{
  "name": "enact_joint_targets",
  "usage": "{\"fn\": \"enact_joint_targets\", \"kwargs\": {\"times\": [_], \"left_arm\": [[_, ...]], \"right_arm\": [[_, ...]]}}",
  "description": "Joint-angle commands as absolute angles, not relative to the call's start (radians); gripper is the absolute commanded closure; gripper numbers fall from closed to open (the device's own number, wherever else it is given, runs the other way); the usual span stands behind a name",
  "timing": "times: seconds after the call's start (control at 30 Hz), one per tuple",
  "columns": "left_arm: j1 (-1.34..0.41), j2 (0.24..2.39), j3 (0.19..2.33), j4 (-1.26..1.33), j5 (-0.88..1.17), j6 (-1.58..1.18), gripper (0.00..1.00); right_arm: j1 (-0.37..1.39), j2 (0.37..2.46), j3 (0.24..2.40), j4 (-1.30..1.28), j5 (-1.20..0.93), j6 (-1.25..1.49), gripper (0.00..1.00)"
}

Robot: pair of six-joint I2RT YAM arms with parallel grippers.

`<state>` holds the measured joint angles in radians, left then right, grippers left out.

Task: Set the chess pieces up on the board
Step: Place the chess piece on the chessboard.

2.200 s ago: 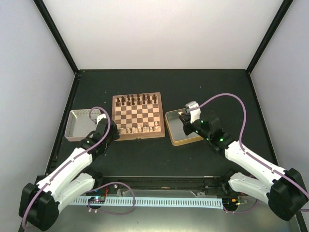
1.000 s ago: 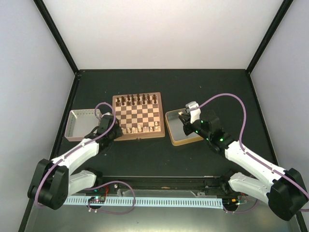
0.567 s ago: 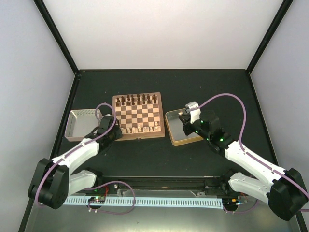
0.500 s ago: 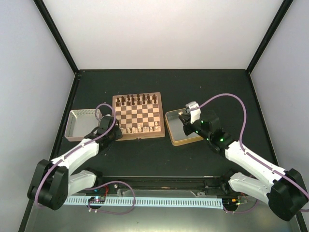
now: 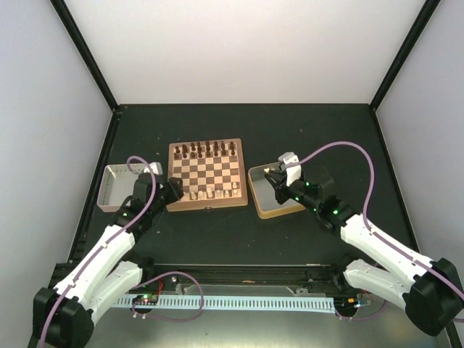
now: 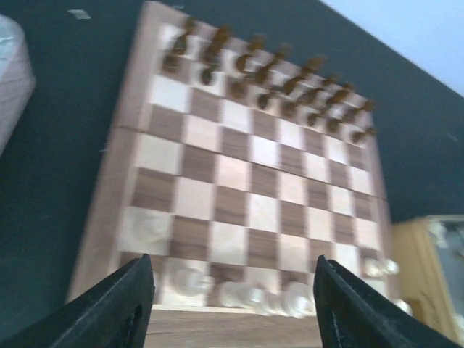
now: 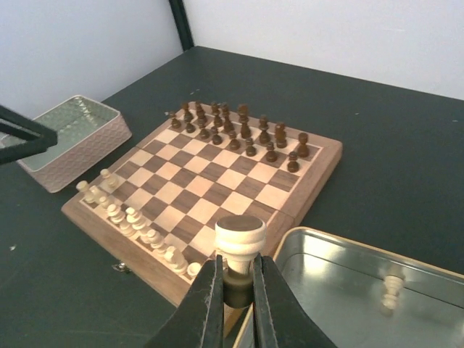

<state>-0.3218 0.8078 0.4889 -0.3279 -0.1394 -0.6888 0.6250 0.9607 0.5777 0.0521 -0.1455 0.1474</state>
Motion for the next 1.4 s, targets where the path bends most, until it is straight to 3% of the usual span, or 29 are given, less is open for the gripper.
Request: {"fn": "enact_joint_targets", "kwargs": {"times": [0.0, 0.13, 0.3, 0.47, 0.67, 0.93, 1.37], "left_arm": [[-0.318, 0.794, 0.540, -0.184, 0.178, -0.606, 0.34], [-0.323, 0.897, 0.607, -0.094, 0.536, -0.577, 0.27], [-0.363, 1.022, 0.661, 0.051, 0.815, -0.621, 0.26], [-0.461, 1.146, 0.749, 0.050, 0.921, -0.631, 0.25], [-0.536, 1.258, 0.810, 0.035, 0.971, -0.636, 0.28], [-0.546, 1.345, 0.835, 0.008, 0.934, -0.650, 0.43], [-0.549, 1.410, 0.853, 0.026, 0.995, -0.702, 0.85]], "right_arm": [[0.626, 1.000, 0.583, 0.113, -0.253, 0.164, 0.92], [0.625, 1.054, 0.608, 0.117, -0.328, 0.185, 0.92], [0.625, 1.089, 0.614, 0.129, -0.442, 0.161, 0.92], [0.635, 1.155, 0.661, 0.078, -0.593, 0.124, 0.92], [0.673, 1.198, 0.702, 0.026, -0.617, 0.082, 0.92], [0.690, 1.208, 0.712, 0.009, -0.613, 0.068, 0.92], [0.692, 1.218, 0.720, 0.005, -0.565, 0.081, 0.93]]}}
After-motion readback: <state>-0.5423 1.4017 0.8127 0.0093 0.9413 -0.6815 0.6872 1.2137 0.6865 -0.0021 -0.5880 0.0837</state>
